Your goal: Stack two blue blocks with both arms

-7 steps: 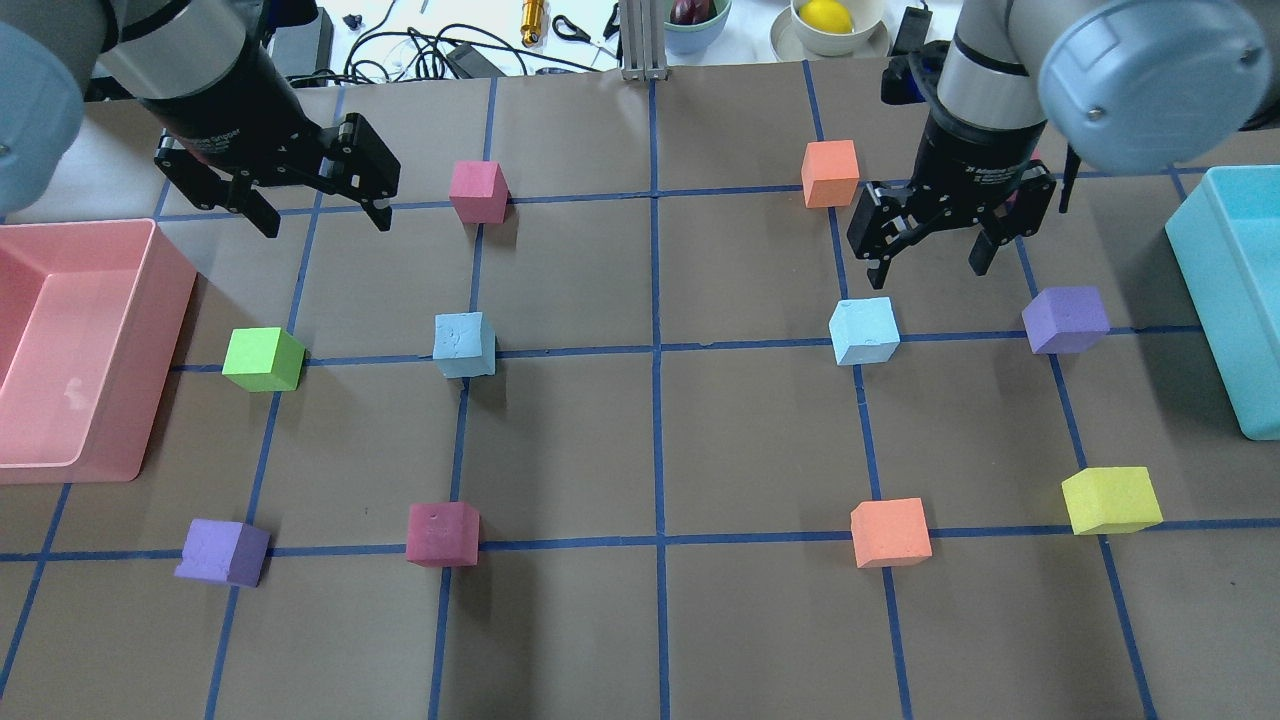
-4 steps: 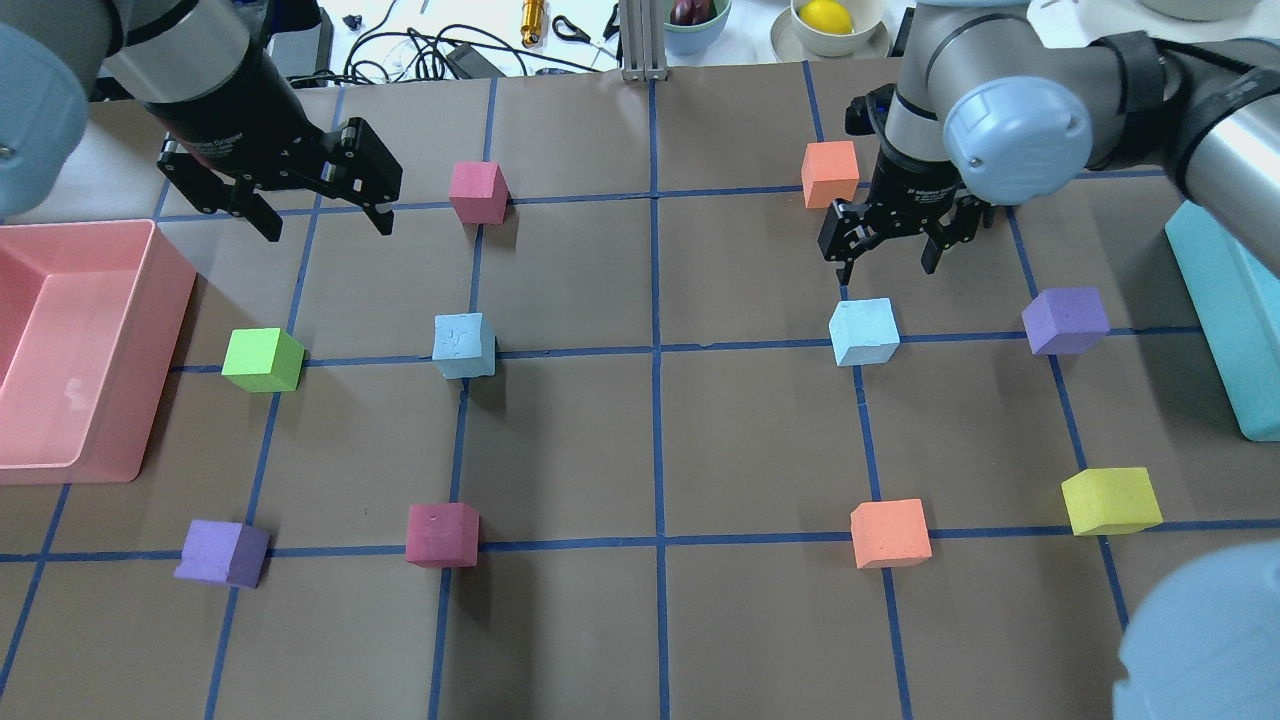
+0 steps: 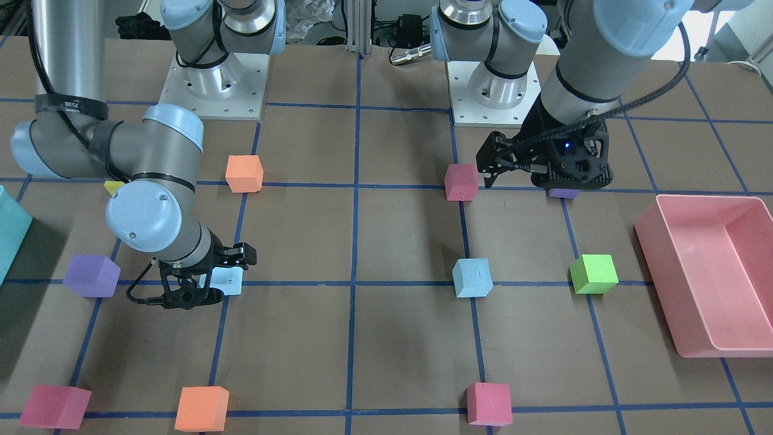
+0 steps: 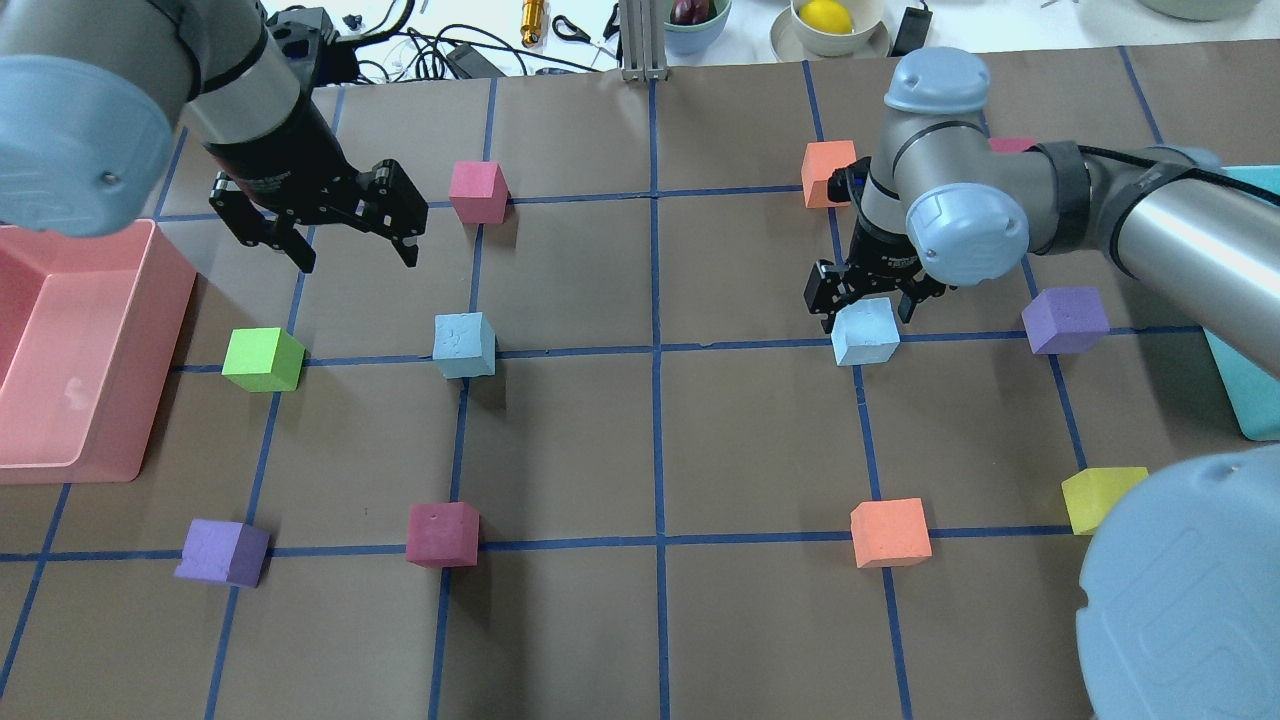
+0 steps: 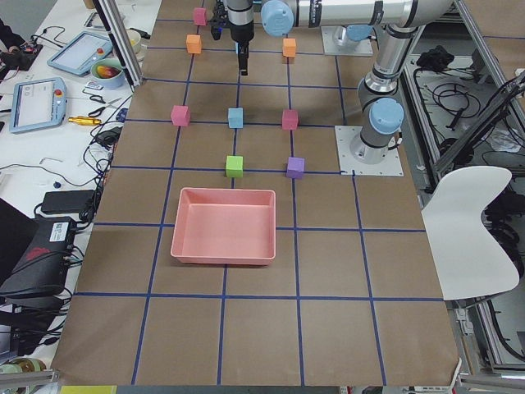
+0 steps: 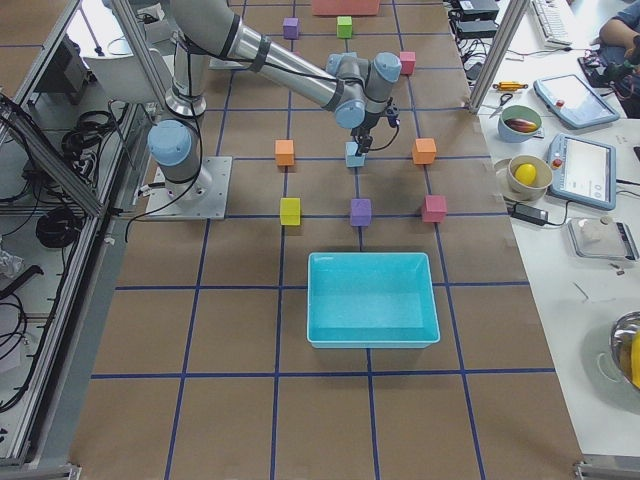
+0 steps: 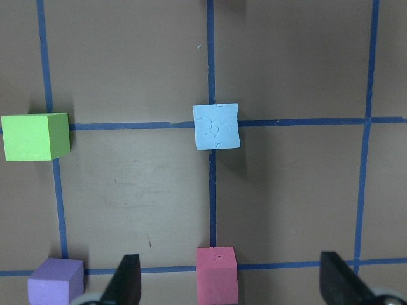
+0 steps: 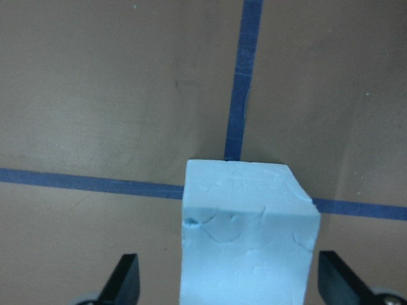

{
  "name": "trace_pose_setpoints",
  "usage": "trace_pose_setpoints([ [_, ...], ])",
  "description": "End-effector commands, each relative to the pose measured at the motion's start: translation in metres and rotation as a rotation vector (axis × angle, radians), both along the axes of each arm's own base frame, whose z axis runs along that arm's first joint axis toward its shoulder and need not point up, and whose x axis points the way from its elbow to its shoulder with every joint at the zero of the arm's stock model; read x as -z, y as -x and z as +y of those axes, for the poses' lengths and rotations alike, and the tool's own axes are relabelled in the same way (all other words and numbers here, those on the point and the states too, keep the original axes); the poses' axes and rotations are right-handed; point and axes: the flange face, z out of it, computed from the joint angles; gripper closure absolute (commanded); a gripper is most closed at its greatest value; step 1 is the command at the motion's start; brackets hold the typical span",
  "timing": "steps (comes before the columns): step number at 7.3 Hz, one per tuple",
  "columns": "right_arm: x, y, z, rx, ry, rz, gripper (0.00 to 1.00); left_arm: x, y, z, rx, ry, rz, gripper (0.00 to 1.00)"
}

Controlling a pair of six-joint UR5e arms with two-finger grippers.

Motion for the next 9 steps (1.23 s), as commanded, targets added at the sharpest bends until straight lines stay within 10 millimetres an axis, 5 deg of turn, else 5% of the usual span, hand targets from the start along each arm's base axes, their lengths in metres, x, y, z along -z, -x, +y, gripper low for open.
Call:
trace_pose_setpoints([
  [1,0.018,0.0,0.01,-0.023,0.03,-0.003,0.0,0.081,0.001,0.001,-0.013,0.014,0.008,0.0],
  [2,0.015,0.0,0.007,-0.023,0.059,-0.006,0.3,0.111,0.001,-0.004,-0.013,0.072,0.011,0.0],
  [3,0.014,0.0,0.007,-0.032,0.061,-0.005,0.99,0.138,0.001,-0.014,-0.013,0.086,0.011,0.0],
  [6,-0.023,-0.018,-0.013,-0.033,0.133,-0.025,1.0,0.182,0.004,-0.031,-0.008,0.076,0.009,0.0],
  [8,-0.058,-0.103,-0.023,0.076,0.162,-0.085,1.0,0.206,0.006,-0.038,-0.005,0.057,0.011,0.0],
  [9,-0.054,-0.137,-0.026,0.095,0.153,-0.081,1.0,0.218,0.01,-0.037,0.004,0.047,0.01,0.0],
])
